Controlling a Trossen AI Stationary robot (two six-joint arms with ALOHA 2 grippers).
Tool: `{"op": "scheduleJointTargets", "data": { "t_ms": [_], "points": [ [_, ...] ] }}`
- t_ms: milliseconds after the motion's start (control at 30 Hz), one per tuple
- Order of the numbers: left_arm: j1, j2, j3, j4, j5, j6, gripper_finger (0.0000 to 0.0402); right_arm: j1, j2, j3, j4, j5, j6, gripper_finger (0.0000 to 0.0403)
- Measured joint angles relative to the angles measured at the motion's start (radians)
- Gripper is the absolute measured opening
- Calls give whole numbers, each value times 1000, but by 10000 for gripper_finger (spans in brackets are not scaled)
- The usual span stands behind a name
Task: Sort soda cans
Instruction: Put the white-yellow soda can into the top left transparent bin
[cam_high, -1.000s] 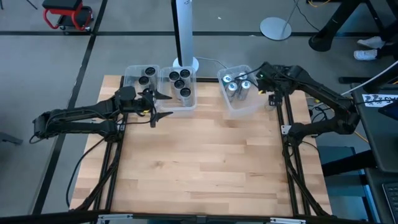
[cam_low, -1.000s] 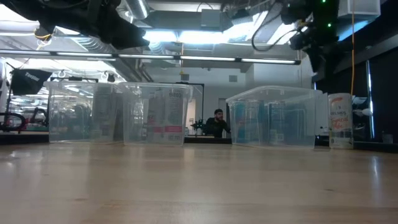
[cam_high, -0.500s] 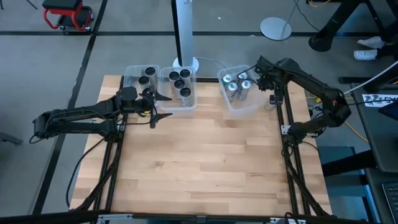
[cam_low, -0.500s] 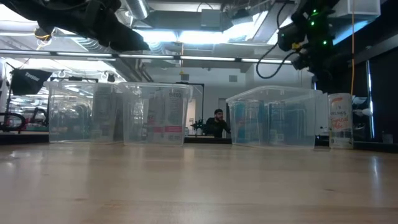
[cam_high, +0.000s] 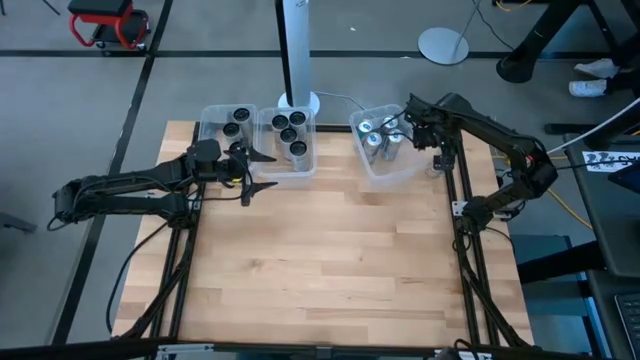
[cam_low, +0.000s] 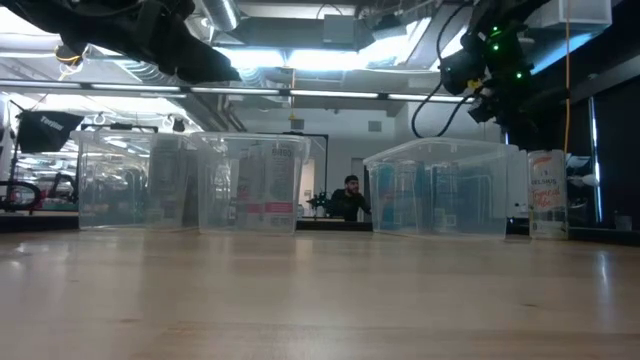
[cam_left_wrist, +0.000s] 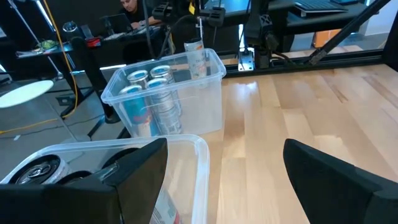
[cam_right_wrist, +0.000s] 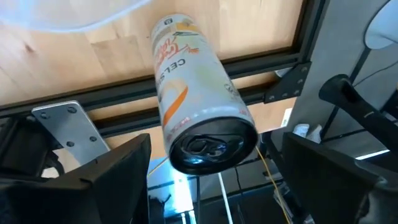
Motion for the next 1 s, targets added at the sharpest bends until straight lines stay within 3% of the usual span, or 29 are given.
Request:
{"op": "scheduleJointTargets", "data": {
  "t_ms": [733,1000],
  "points": [
    [0,0,0,-16,0,0,308,-47,127,-11,-17,58,-8,360],
    [0,0,0,-21,0,3,308,-46,126,-80,59,18,-60,360]
  ]
}}
